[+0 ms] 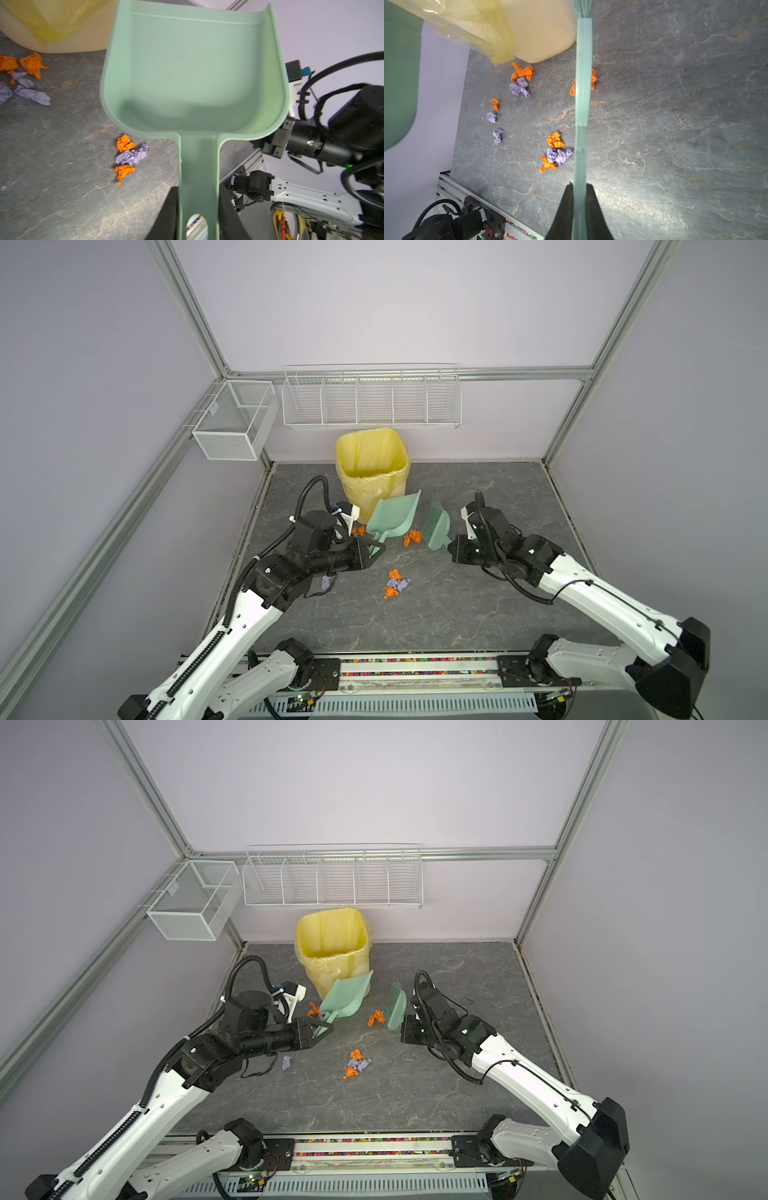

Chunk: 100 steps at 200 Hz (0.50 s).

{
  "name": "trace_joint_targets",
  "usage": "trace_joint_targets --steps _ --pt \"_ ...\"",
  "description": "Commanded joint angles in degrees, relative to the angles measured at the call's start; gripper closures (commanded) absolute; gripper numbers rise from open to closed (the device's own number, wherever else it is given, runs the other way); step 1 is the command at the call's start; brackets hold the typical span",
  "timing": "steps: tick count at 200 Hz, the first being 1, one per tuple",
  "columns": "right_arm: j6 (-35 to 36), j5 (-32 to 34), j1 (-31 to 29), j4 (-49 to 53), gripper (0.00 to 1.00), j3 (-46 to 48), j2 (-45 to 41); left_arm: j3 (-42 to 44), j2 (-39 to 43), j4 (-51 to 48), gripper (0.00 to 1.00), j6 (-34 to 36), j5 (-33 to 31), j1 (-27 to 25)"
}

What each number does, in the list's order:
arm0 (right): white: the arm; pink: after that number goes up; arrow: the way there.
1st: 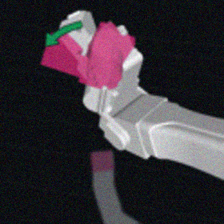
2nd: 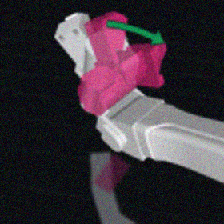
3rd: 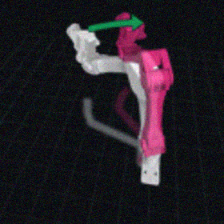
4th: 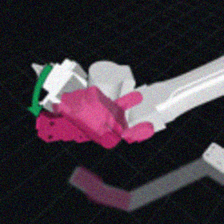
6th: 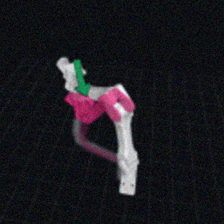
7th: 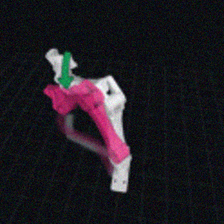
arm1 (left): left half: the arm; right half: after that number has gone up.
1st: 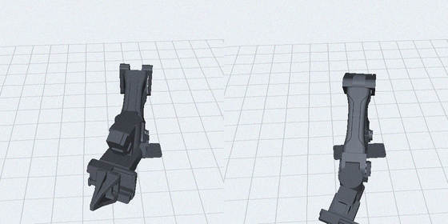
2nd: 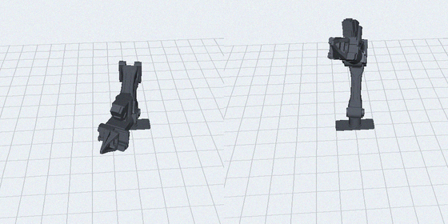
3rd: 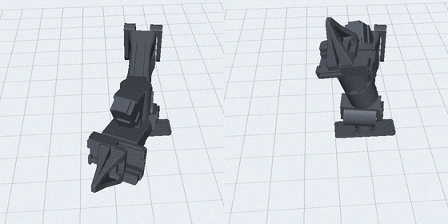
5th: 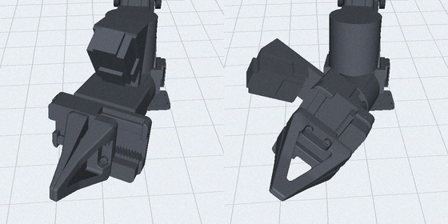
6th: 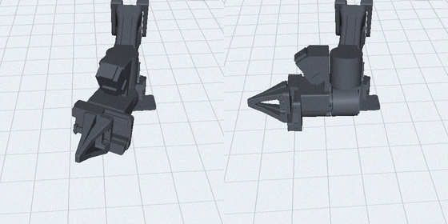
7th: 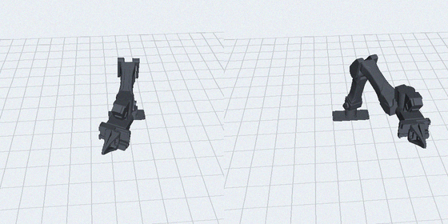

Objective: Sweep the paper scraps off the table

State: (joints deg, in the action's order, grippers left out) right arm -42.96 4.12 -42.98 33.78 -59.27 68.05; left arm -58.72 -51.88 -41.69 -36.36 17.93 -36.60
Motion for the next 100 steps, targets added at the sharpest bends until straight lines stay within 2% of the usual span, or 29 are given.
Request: trace_joint_targets --steps 1,61,100 --pt "-2.9 -0.2 -1.4 -5.0 0.93 -1.6 2.0 -1.3 0.9 -3.4 1.00 3.9 -7.0 -0.2" --pt "-2.9 -0.2 -3.0 -7.1 0.93 -5.5 9.7 1.8 1.9 -5.1 1.00 5.8 -12.0 -0.2" --pt "-3.4 -1.8 -3.7 -9.5 0.93 -7.4 14.5 2.7 2.0 -4.9 1.00 6.3 -12.7 -0.2"
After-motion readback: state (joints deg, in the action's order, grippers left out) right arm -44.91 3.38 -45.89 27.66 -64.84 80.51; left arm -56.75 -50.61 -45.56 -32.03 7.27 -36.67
